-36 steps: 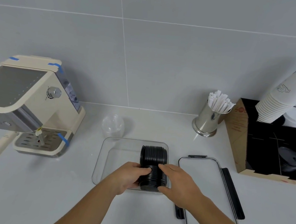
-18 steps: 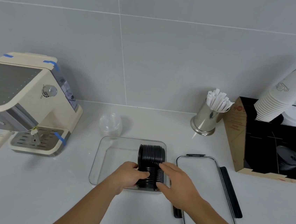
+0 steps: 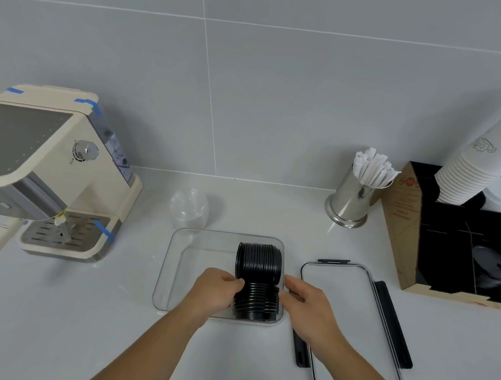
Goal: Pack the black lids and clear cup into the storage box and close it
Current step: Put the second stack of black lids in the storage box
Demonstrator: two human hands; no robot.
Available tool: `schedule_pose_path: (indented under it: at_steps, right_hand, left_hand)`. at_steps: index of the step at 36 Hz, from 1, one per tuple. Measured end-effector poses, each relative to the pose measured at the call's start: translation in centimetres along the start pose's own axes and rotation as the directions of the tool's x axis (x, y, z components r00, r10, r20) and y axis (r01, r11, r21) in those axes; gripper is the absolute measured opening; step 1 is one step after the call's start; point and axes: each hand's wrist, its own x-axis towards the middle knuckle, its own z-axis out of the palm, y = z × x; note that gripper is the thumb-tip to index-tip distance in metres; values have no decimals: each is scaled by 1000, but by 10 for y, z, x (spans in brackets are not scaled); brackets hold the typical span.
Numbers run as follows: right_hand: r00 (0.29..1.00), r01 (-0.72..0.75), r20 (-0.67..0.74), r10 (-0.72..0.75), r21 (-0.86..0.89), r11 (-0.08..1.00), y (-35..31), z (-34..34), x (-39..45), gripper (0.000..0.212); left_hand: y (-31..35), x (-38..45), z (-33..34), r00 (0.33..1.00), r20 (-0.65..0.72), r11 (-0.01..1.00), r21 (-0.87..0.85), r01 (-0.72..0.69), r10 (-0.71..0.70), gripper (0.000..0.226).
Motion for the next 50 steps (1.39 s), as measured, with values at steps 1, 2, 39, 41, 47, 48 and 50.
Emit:
schedule_pose_path:
  at_steps: [1,2,39,41,47,48,50]
  right_hand:
    - [1000,1,2,-1,5,1000,0,0,0,29]
    - [1000,1,8,-1,4,1000,1,0,1,30]
    - [996,-71,-50,78,121,990,-30,-5,15,21]
    - [995,-79,-45,86,133,988,-37,-3,19,22]
    - [993,-113,12,114,291,950,-60,2,25,12]
    - [993,-121,24,120,316,941,-64,4,27,15]
    - [990,-138,48,129,344,929,-70,7,32,21]
  left_hand:
    - [0,-1,0,1000,1,1000,-1,-7,7,21]
    - [1,-2,0,1000,5,1000,-5,-15,15,20]
    - [13,-41,-54,997,19,991,-112,-75,77,12]
    - [12,-46,-66,997,-17,979,-186,-79,77,11]
    - [4,-47,-104,994,-107,871,-486,-71,21,21]
    - [2,-47,-111,991,-130,846,-527,-79,11,20]
    - [-1,-45,-123,985,-171,796,-598,-90,-18,20]
